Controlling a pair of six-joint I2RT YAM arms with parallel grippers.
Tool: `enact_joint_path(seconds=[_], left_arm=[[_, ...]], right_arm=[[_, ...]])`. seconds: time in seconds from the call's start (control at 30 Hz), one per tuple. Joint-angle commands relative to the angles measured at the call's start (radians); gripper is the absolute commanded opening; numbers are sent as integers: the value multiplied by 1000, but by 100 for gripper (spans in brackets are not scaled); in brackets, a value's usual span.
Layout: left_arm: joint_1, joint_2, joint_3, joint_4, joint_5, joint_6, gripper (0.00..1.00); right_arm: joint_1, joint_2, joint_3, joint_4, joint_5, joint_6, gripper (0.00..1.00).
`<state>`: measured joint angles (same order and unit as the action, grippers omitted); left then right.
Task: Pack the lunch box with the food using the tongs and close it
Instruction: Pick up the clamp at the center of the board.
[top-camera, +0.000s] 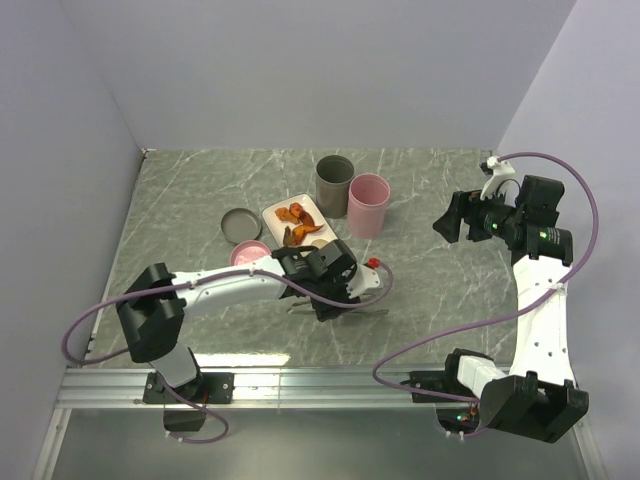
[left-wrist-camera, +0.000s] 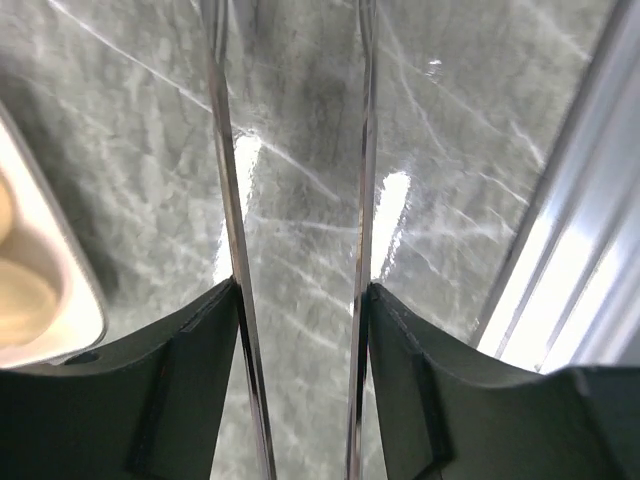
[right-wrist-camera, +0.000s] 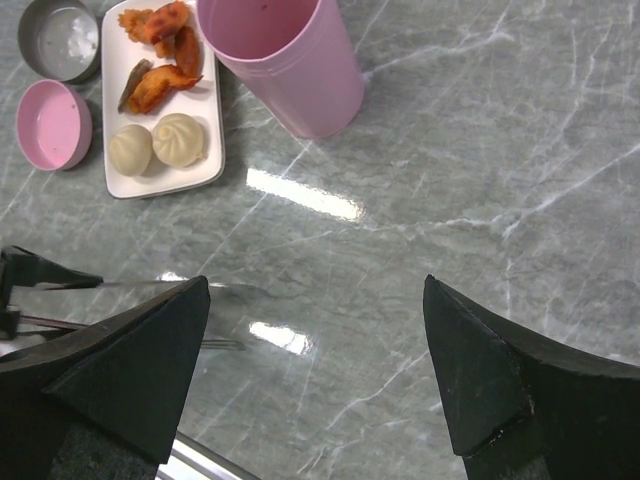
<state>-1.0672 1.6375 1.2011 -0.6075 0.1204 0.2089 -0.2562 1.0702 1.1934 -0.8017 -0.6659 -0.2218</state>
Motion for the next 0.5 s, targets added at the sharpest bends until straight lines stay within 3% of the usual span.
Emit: enact_joint_path(seconds=[0.0,0.27,0.47], left_arm=[[19,-93,73,-69,47,20,57],[163,-203,101,-112,209,37,47],[234,-252,141,-146,317,32,45]], right_arm=[[-8,-13,52,-1,-43,-7,93],[-8,-27,55,-34,-142,-57,93],[-5,-65,89,-105,-170,-206,93]])
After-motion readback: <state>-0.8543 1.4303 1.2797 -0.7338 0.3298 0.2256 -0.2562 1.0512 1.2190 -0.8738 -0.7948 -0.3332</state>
